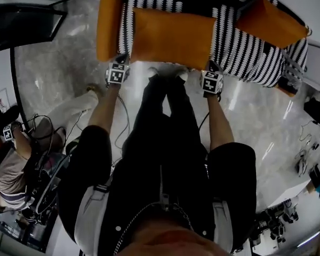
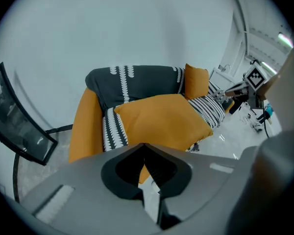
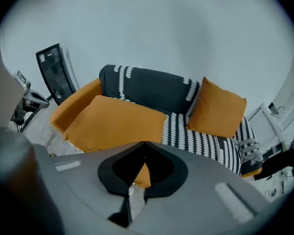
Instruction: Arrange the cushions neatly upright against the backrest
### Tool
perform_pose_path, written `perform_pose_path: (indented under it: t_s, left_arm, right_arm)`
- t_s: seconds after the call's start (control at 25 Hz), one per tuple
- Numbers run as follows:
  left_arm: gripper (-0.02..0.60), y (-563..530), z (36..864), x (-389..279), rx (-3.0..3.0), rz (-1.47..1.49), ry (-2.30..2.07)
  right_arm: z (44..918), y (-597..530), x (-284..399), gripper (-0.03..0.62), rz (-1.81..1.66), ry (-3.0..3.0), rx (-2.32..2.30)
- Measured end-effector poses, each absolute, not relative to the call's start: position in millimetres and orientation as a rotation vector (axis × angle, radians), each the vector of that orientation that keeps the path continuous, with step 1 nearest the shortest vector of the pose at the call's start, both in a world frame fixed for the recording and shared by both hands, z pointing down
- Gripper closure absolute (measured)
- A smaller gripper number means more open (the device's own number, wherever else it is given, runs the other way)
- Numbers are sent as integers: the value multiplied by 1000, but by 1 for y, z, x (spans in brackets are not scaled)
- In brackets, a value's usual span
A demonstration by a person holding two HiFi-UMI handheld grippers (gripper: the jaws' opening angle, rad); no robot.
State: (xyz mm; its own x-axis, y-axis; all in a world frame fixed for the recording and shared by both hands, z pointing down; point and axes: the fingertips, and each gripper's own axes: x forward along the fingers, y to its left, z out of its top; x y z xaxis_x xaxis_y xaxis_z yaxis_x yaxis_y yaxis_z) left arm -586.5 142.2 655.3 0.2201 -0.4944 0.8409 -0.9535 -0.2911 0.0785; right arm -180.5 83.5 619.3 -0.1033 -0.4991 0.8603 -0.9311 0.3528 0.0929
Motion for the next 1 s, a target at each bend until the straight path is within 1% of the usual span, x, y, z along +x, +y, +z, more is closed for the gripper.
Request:
perform_pose_path:
  t_s: [0.12,0.2,0.44,0.52,0.64,0.72,0.8,0.88,0.96,1.0]
  left_arm:
    - [572,154,665,-579,1858,1003,-1328]
    - [572,165,675,-572,1827,977,-1346]
    - [571,176,707,-570,1805,1002,-1343]
    - [559,181,720,-570,1799,1027,-1338]
    - [533,183,737,-568,1795,1032,-1340]
    - [512,186,749,-568,1802,1038,-1343]
    - [429,188,766,-566,1813,1049,-1348]
    - [391,195,781,-567,1805,1056,-1363]
    - [370,202,795,-569,1790,1056,-1389]
    - [341,203,801,-568,1787,1054,-1397]
  right_arm:
    - [619,100,-160,589,627,-1744,1263]
    - [627,107,-148,589,605,-1751,1206]
    - [673,118,-140,577,609,-1747,1137]
    - [690,127,-135,571,641,-1733,1136]
    - [714,138,-131,542,669,-1731,1124]
    - [728,147,-134,513,660,-1737,1091]
    - [748,157,-136,456,652,-1735,1045]
    - [767,167,-137,427,647,-1725,1020]
    - [785,174,-130,417,655,-1709,1029]
    - [794,175,-125,413,660,-1699,1040]
